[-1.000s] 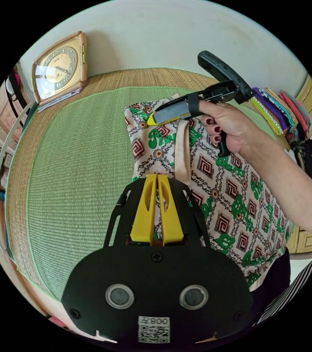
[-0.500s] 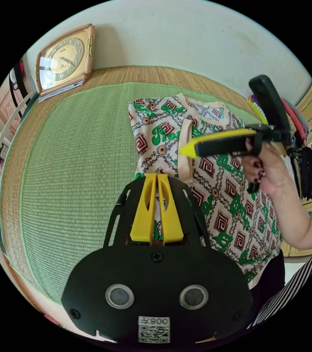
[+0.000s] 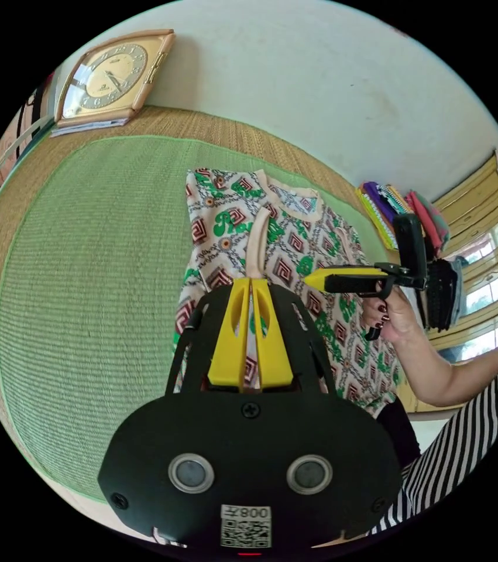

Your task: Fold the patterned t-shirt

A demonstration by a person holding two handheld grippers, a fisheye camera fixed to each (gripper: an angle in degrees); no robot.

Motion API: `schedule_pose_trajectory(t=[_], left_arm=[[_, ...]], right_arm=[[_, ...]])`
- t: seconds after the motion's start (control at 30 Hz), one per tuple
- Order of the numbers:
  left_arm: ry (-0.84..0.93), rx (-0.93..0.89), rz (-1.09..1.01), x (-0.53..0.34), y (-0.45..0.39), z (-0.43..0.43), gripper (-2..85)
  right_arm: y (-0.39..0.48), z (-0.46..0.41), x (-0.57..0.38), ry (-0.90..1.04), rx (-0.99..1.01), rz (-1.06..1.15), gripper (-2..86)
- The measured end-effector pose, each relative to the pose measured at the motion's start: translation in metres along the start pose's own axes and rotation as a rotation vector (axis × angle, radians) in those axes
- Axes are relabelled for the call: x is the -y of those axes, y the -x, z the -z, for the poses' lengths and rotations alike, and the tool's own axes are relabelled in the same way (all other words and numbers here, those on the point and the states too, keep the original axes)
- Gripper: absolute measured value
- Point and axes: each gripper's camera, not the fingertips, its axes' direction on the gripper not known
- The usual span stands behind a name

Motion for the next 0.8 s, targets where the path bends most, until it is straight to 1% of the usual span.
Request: schedule_pose_trajectory(t=[0.17,0.33,0.43,0.5,0.63,0.73,0.8], left_arm=[[0.055,-0.137,0.046,-0.040,0.021,0.005,0.4],[0.067,-0.272,0.112,-0.093,0.048,0.019,1.6],[0.035,-0.266,0.170,-0.125,0.070,0.036,4.4],[0.040,-0.265,0.222,-0.145,0.083,0.041,6.9],[0.088,-0.305,0.339,-0.192,0.117,0.037,9.9],[0.085,-0.347,0.425,-0.223,0.139,0.029,11.1],[0.099,-0.348,0.443,-0.235,0.147,0.022,11.8]], right_arm=[[0.010,0.066,-0.113,-0.074,0.034,-0.158,0.1],[0.031,0.126,-0.233,-0.175,-0.019,-0.397,0.2],[0.045,0.154,-0.286,-0.266,-0.026,-0.500,0.6],[0.053,0.165,-0.313,-0.291,-0.045,-0.543,1.0],[0.068,0.181,-0.364,-0.283,-0.117,-0.630,2.6],[0.072,0.186,-0.398,-0.307,-0.118,-0.700,4.1],[0.075,0.187,-0.417,-0.322,-0.120,-0.730,5.1]])
